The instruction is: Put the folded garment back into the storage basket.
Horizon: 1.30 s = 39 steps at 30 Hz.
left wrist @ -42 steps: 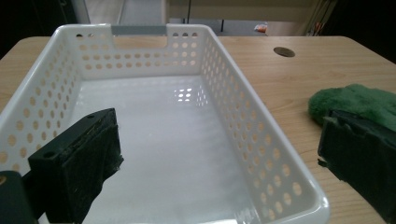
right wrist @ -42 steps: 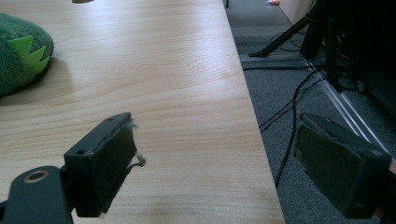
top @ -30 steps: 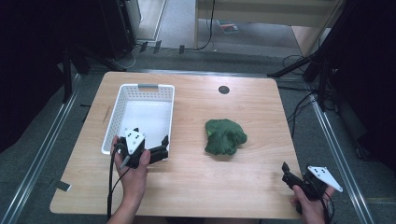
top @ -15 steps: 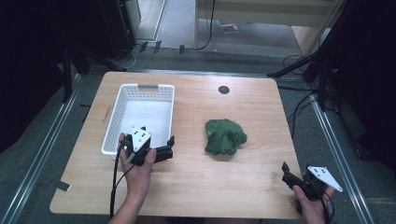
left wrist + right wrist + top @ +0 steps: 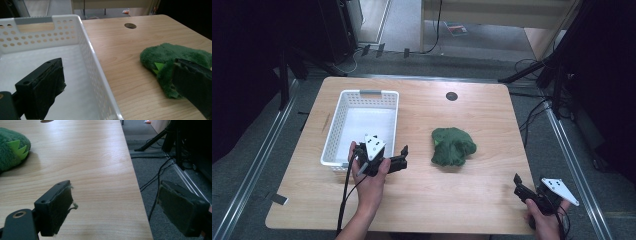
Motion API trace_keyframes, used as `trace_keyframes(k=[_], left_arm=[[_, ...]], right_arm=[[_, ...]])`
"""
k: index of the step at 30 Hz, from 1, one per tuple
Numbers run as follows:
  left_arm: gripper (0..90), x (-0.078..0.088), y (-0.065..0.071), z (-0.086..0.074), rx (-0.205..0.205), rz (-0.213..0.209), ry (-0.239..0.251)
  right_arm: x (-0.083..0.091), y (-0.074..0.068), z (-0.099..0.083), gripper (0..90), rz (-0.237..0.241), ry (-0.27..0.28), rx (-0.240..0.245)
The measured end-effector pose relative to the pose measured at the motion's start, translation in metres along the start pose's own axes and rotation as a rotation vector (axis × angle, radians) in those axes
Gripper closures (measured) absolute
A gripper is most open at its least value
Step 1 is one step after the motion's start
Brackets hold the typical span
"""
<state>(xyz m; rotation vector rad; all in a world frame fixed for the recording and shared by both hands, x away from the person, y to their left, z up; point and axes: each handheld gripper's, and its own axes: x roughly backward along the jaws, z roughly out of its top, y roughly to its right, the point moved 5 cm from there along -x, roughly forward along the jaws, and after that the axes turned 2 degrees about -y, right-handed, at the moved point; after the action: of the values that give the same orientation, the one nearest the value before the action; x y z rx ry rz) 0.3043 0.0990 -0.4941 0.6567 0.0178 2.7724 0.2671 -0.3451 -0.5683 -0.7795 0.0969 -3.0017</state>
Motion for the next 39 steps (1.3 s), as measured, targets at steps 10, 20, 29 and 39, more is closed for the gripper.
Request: trace_keyframes(k=[10,20,29,39], left_arm=[[0.0,-0.01,0.016,0.002,0.01,-0.015,-0.007],[0.0,-0.019,0.031,0.007,0.019,-0.029,-0.016],[0.0,-0.028,0.045,0.016,0.018,-0.055,-0.021],[0.0,-0.04,0.063,0.021,0.018,-0.076,-0.024]], right_arm=[[0.0,0.0,0.0,13.2,-0.004,-0.001,0.0],[0.0,0.0,0.0,13.2,-0.004,-0.002,0.0],[0.0,0.0,0.0,13.2,-0.006,-0.004,-0.001],[0.001,0.0,0.0,13.2,0.0,0.003,-0.006]])
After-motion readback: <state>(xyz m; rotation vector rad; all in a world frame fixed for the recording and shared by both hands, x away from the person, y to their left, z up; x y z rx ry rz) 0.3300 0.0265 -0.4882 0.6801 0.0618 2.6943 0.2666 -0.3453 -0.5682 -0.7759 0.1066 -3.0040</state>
